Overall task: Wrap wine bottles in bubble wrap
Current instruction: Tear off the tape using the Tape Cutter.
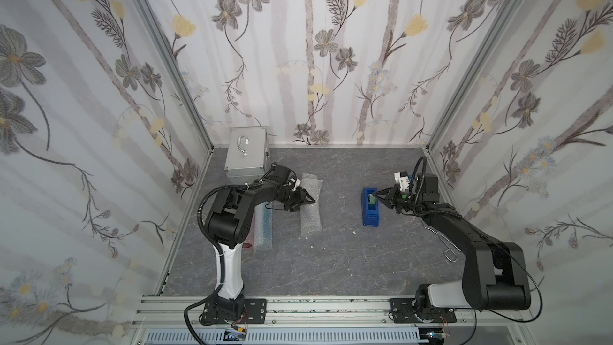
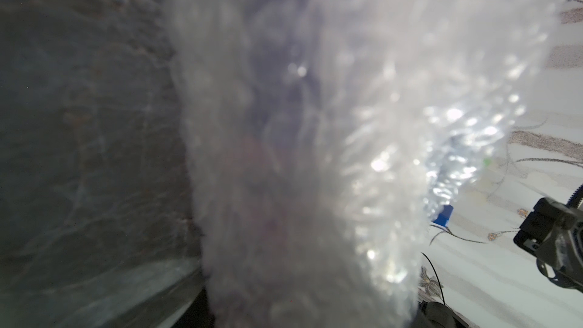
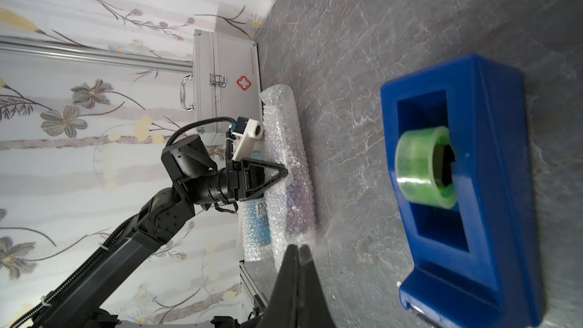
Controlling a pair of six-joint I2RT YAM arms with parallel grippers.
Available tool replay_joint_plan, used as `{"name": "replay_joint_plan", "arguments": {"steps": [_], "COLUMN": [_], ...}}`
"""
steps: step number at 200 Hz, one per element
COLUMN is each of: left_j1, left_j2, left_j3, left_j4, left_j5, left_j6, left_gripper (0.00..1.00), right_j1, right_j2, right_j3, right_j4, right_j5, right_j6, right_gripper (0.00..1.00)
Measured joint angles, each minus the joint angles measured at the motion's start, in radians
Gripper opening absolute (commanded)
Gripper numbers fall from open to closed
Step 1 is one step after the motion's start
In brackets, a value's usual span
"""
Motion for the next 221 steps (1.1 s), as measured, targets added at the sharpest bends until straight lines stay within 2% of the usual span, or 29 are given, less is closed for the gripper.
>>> {"name": "replay_joint_plan", "arguments": {"steps": [56,146,175,192,196,221], "left_j1": [-0.001,-0.002,-0.002,-0.002,-0.002,-0.003], "left_j2": [0.008,0.013,0.013,0.013,0.013,0.009], "left_j3": [0.009,0.014,0.014,0.015,0.015,0.016], "left_j4": [-0.015,-0.024,-0.024,-0.025,-0.025,-0.025], "left_j5": [0.002,0.002,0.002,0.002,0.003,0.002], "left_j6": [0.000,0.000,0.000,0.000,0.000,0.001], "left_gripper": [0.02,0.02,0.02,0.01,0.01,0.00], "right_j1": [0.023,0.030,0.046,0.053,0.050,0.088], "right_j2": [-0.077,-0.132,-0.068,0.029,0.048,0.011], "right_j3": [-0.206,-0.247,-0.301,-0.332,-0.338,-0.341], "right_j4": [-0.048,-0.061,0.012,0.000,0.005,0.003], "right_j5": [0.042,0.064,0.079,0.147,0.097,0.154], "right_j6": [-0.026,-0.047,-0.065,-0.071,-0.075,-0.077], "right_gripper": [0.00,0.00,0.00,0.00,0.00,0.00]}}
